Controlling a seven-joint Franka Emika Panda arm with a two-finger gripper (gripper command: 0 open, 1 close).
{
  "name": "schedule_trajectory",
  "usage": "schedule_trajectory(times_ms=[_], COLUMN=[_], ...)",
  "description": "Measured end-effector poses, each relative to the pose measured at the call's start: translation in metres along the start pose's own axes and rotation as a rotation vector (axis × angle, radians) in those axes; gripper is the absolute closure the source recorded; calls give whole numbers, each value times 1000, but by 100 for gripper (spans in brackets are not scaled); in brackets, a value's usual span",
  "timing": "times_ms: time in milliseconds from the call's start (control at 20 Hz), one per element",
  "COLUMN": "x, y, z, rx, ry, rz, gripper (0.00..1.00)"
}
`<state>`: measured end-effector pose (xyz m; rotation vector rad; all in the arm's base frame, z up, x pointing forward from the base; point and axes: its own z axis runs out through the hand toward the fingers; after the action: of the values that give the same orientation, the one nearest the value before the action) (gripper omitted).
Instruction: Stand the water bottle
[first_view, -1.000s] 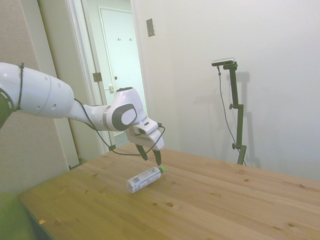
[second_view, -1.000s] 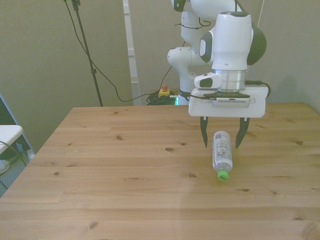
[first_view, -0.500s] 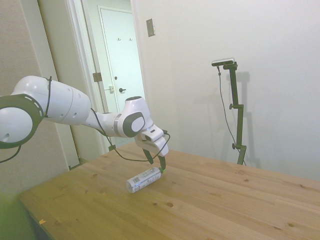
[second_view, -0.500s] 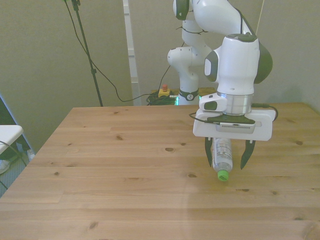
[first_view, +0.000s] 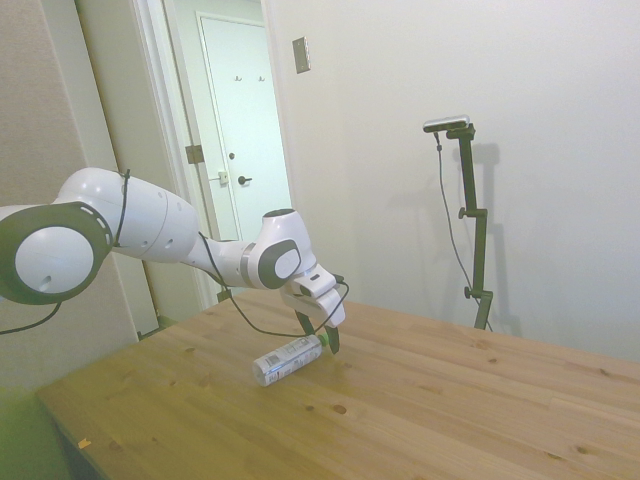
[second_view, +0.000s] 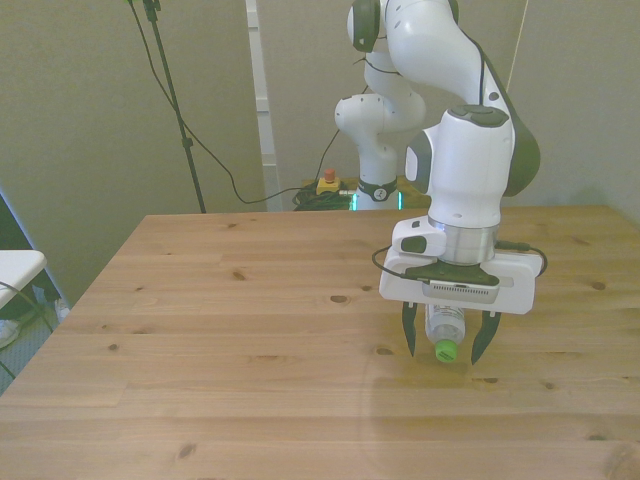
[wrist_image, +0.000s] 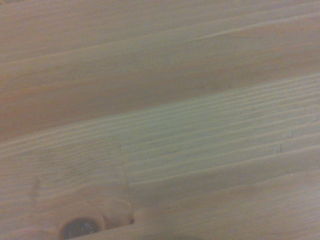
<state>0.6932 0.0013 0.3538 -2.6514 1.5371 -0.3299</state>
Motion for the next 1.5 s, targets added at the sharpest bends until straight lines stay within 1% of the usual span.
schedule_trajectory(times_ms=[700, 1200, 1350, 1500], x=[-6, 6, 12, 19], y=[-9, -2, 0, 3], z=[-2, -3, -13, -36], rx=[18, 10, 22, 49], ry=[-19, -17, -7, 17], rz=[10, 22, 9, 0], gripper=[100, 100, 100, 100])
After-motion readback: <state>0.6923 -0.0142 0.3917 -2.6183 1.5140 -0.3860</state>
